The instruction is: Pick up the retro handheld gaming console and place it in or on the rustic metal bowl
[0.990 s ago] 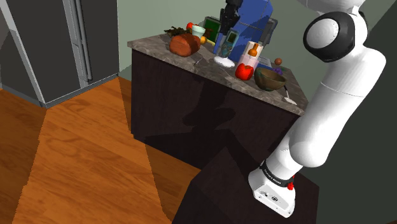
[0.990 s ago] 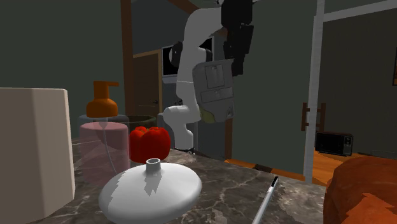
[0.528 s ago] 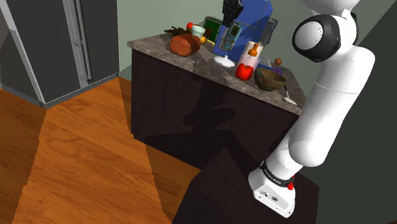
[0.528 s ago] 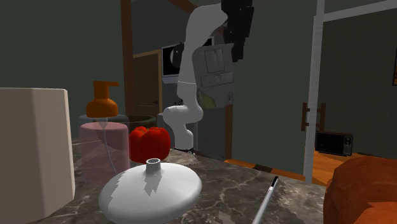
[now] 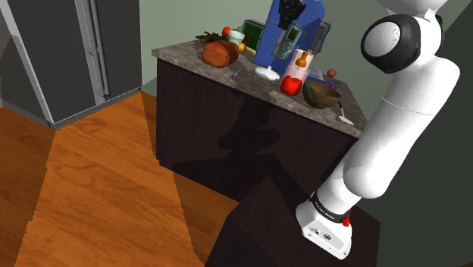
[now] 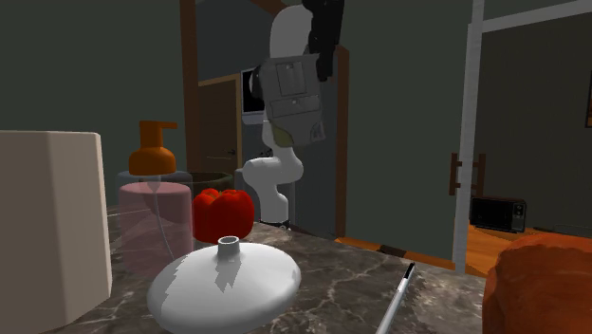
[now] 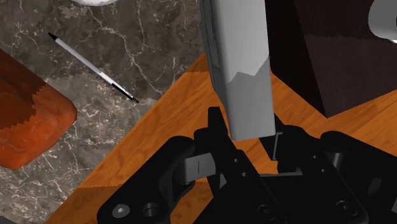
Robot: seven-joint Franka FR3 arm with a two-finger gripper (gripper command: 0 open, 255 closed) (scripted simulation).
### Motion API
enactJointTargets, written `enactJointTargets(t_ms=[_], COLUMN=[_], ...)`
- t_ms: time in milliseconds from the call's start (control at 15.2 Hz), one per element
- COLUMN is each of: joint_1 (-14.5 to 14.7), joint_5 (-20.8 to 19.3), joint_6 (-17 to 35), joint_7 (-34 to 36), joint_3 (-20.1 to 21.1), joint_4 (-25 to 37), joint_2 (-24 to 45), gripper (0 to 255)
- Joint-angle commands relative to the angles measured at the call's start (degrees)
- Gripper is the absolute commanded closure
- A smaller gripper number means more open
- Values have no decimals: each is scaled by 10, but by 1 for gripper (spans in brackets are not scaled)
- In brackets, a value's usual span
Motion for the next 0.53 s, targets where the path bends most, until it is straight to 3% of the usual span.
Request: enactJointTargets(t_ms=[0, 462], joint_1=[1, -17], joint_5=[-19, -66], joint_6=[5, -1], joint_7=[-11, -64], joint_3=[-4, -24], joint_4=[-44, -126], joint_2=[-44, -142], gripper=[255, 255])
